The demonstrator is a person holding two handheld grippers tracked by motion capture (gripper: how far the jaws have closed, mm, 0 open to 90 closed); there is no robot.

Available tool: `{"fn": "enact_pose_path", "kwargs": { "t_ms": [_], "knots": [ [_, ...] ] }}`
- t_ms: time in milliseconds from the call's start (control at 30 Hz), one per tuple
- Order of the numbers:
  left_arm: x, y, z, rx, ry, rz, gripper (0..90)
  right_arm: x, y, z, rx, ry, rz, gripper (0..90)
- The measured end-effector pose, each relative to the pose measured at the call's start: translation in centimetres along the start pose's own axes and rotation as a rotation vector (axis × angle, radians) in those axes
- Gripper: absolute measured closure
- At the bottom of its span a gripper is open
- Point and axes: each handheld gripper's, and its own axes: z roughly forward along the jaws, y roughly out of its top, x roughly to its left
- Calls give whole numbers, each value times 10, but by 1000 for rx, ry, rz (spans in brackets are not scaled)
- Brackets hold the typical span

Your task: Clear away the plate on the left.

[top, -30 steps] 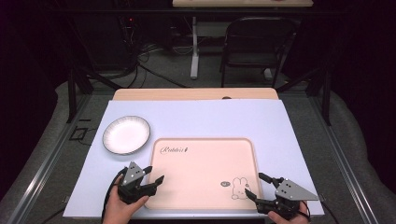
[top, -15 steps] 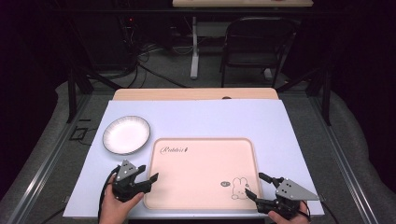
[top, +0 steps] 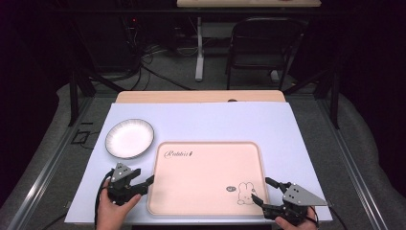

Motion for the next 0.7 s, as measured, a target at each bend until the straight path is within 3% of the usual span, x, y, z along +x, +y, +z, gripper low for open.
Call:
{"fn": "enact_pose_path", "kwargs": {
  "t_ms": [267,433,500,700],
  "knots": [
    [8,-1,-5,-7,23,-23,388,0,0,0,-1,0,-4,265],
    [15,-1,-8,2,40,-65,384,0,0,-1,-1,-10,-2,265],
    [20,4,-8,19,67,-78,383,0,0,0,0,-12,-2,264],
    [34,20,-8,52,78,-109,383,0,0,0,-1,-13,-2,265]
  ]
}}
